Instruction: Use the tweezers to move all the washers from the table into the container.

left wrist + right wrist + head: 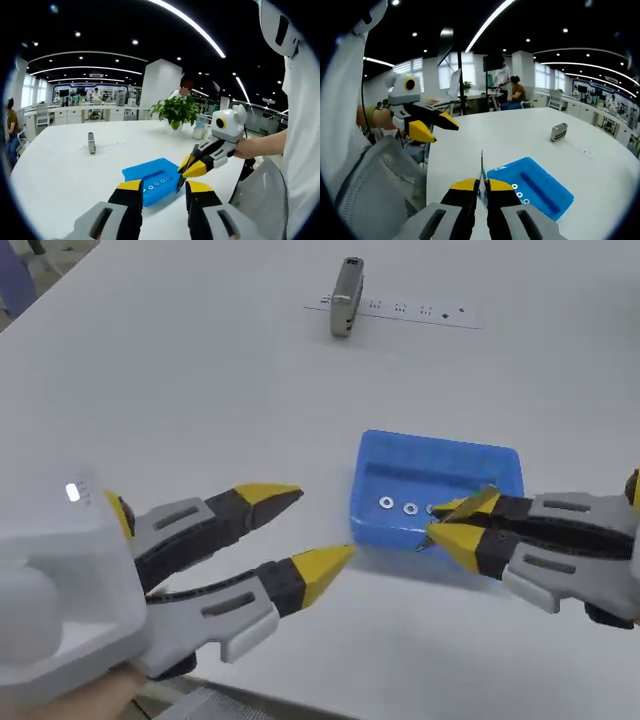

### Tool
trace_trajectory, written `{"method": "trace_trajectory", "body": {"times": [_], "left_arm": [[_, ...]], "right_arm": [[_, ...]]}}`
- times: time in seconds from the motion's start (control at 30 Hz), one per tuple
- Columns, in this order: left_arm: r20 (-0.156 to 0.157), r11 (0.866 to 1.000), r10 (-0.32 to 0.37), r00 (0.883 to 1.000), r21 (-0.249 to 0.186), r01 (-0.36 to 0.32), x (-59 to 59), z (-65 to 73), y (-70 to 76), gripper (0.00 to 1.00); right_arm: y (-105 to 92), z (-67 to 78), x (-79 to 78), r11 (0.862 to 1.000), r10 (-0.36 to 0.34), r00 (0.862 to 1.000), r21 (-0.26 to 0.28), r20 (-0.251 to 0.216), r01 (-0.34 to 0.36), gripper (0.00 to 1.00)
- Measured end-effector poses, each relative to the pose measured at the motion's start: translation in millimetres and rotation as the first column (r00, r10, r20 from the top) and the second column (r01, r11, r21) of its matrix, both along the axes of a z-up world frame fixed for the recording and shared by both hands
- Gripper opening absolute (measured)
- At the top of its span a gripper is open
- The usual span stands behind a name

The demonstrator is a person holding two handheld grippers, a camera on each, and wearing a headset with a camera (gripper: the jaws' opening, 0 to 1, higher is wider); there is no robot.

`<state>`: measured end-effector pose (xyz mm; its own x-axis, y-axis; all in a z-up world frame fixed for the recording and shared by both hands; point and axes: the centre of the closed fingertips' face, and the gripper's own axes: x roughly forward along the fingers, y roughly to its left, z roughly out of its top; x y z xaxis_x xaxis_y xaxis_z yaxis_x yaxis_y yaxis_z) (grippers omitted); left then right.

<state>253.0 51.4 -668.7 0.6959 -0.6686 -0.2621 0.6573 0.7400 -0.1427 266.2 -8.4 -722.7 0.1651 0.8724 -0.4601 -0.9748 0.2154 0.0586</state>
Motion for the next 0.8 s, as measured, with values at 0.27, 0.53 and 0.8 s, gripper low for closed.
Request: {"method": "trace_trajectory", "body": {"times": [0.27,0.53,0.8], "left_arm": [[-0.055,0.969,-0.241,0.969,-0.066,0.237,-17.9,-2.4,-49.6,0.16],[-0.113,0.903,-0.427,0.897,-0.015,0.428,-39.7,-14.8,-84.7,0.11],[-0.167,0.851,-0.498,0.851,0.092,0.516,-47.7,-32.8,-87.6,0.00]], "right_arm": [[-5.3,-23.1,-36.0,0.991,0.087,0.996,-0.096,-0.028,-0.089,0.03],[-3.4,-34.8,-55.4,0.954,0.223,0.975,-0.208,0.009,-0.216,0.03],[-4.6,-44.6,-66.8,0.905,0.323,0.946,-0.305,0.033,-0.298,0.03]]}}
